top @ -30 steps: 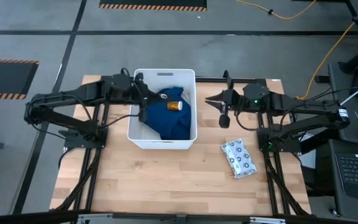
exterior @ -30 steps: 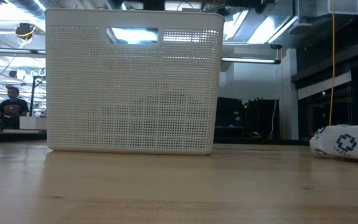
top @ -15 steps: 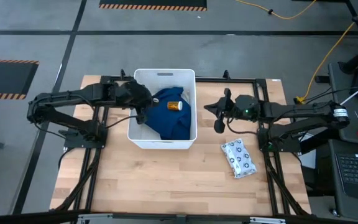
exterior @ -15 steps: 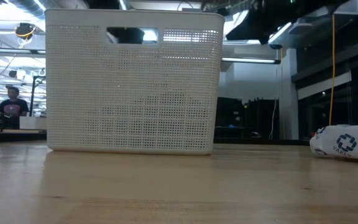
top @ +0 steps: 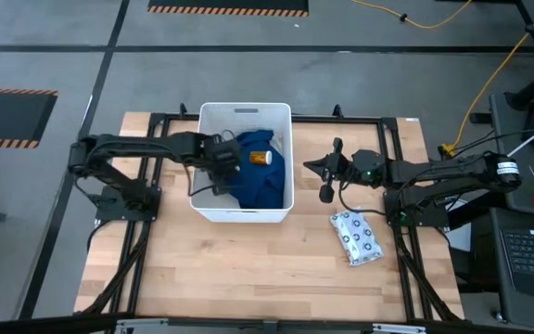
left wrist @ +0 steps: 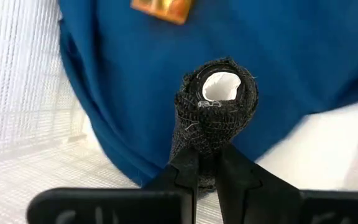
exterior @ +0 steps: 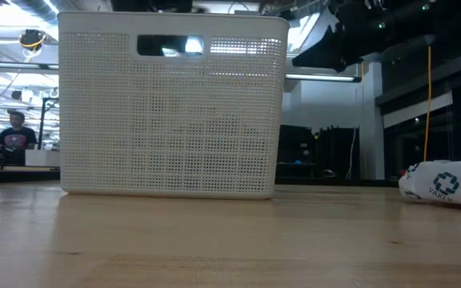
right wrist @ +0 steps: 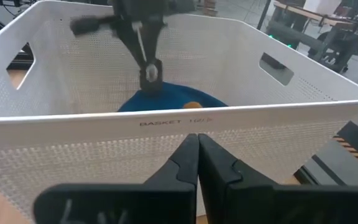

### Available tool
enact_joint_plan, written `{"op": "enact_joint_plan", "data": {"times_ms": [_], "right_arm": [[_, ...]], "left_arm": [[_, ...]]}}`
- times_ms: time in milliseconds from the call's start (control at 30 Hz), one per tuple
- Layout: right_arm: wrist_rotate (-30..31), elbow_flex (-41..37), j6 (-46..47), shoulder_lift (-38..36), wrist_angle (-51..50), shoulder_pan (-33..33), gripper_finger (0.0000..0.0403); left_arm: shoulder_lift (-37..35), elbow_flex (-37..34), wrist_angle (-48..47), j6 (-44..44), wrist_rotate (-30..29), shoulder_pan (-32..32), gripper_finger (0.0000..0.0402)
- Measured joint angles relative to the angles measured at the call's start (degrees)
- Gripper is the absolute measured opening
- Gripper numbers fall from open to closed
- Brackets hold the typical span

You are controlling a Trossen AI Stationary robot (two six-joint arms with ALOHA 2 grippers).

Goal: Pick & place medical supplies in basket/bin
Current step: Put the black bandage into the white bin

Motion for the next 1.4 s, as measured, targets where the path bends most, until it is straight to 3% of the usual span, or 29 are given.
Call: {"op": "enact_joint_plan", "data": {"times_ms": [367, 600, 900, 1400], "right_arm": [[0.0, 0.0, -0.1, 0.0, 0.4, 0.0, 0.0009], [0.0, 0.0, -0.2, 0.0, 0.3, 0.0, 0.0009], [-0.1, 0.0, -0.2, 0.0, 0.3, 0.0, 0.0009], [-0.1, 0.0, -0.2, 0.0, 0.2, 0.0, 0.001]], "left_arm": [[11.6, 0.0, -2.2, 3.6, 0.9, 0.2, 0.0028], [13.3, 0.0, -2.1, 7.5, -1.1, 0.2, 0.0054], [7.6, 0.0, -2.2, 7.6, -2.3, -0.3, 0.0094], [-9.5, 0.0, -2.2, 7.9, -3.2, -3.1, 0.0114]]}}
